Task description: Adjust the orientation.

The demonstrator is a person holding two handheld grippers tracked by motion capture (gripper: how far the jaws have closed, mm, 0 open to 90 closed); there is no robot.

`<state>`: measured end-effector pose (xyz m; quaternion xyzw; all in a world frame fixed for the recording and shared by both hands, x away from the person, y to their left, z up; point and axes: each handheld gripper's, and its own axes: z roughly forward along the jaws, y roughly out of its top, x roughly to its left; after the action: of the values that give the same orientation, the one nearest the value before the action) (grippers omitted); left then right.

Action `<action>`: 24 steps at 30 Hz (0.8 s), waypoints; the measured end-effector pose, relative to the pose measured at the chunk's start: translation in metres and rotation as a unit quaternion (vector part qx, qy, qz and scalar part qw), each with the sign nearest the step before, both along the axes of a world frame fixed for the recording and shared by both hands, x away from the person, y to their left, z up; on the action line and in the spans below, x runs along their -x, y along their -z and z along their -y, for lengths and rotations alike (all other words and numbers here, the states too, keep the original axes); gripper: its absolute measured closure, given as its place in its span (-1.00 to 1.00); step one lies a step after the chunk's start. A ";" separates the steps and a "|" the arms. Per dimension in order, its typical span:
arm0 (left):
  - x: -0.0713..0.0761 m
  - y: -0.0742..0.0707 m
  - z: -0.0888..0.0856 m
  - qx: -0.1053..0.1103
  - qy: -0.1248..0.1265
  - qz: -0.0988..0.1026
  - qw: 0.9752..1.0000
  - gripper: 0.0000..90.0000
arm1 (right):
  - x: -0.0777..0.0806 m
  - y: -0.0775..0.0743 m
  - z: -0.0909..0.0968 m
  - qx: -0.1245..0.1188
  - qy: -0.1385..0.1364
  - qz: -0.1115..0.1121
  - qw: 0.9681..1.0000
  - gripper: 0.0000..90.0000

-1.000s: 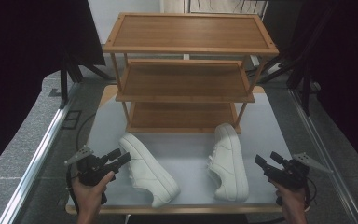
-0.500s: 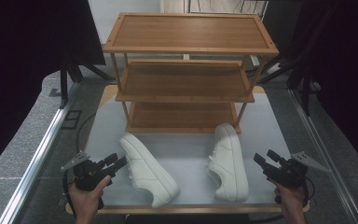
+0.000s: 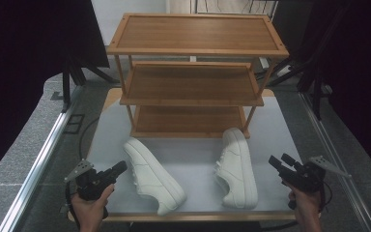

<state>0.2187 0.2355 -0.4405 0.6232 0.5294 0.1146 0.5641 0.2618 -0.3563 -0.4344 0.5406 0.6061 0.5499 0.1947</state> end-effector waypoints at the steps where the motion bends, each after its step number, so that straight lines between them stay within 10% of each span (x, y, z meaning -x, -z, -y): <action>1: 0.001 -0.002 0.001 0.001 0.003 -0.001 1.000 0.99 | -0.001 0.000 0.000 0.000 -0.002 -0.001 1.000 -0.24; 24: 0.053 0.030 0.035 -0.009 0.027 -0.043 0.999 0.99 | -0.010 0.006 -0.005 0.009 -0.001 -0.019 1.000 -0.21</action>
<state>0.1660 0.2002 -0.4708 0.6468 0.5349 0.0772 0.5381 0.2715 -0.3509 -0.4399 0.5491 0.6148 0.5343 0.1873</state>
